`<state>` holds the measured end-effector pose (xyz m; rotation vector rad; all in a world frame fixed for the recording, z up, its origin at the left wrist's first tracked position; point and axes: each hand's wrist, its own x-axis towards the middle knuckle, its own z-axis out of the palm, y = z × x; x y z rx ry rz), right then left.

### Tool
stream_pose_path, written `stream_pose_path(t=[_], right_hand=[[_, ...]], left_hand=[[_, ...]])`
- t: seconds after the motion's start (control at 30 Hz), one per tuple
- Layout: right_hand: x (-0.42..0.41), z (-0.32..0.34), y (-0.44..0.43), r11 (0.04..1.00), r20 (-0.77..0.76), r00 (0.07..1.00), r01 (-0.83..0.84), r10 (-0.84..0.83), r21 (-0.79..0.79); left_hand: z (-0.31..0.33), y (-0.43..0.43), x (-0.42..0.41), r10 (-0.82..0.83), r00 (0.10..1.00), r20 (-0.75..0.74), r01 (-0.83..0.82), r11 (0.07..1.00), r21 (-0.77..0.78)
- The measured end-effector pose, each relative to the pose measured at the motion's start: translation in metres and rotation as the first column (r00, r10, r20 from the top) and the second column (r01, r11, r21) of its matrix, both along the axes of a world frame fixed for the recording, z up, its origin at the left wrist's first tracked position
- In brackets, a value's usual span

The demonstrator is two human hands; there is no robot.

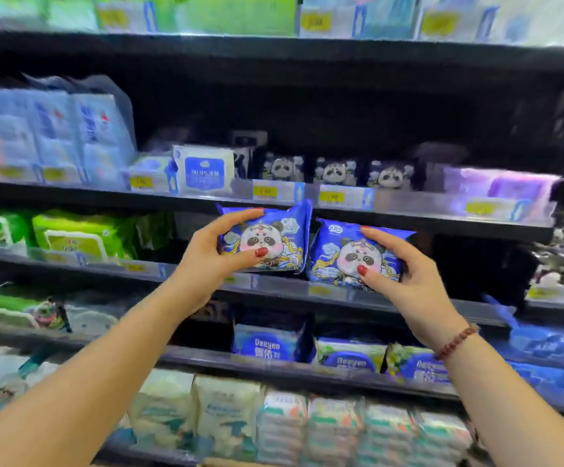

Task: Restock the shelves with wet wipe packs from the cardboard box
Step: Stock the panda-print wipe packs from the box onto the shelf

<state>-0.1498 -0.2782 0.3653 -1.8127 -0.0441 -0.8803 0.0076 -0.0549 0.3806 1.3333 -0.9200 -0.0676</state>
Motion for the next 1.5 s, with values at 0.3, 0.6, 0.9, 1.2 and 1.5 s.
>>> stream_pose_path(t=[0.3,0.6,0.9,1.2,1.5], right_hand=[[0.014,0.062,-0.004,0.999,0.082,0.996,-0.035,0.035,0.008],[0.046,0.101,-0.027,0.996,0.065,0.997,0.040,-0.035,-0.075],[0.119,0.147,-0.065,0.967,0.003,0.990,0.138,-0.140,-0.213],[0.185,0.153,-0.114,0.917,-0.108,0.962,0.199,-0.250,-0.345],[0.202,0.133,-0.133,0.932,-0.352,0.905,0.111,-0.238,-0.345]], left_hand=[[0.058,-0.012,0.004,-0.034,0.997,0.067,0.036,0.999,-0.027],[0.090,-0.043,0.037,0.002,0.994,0.113,0.003,0.999,-0.041],[0.114,-0.089,0.109,0.043,0.993,0.111,-0.043,0.999,0.003],[0.123,-0.139,0.172,0.046,0.993,0.108,-0.067,0.979,0.195],[0.115,-0.162,0.208,0.077,0.896,0.438,-0.380,0.645,0.663]])
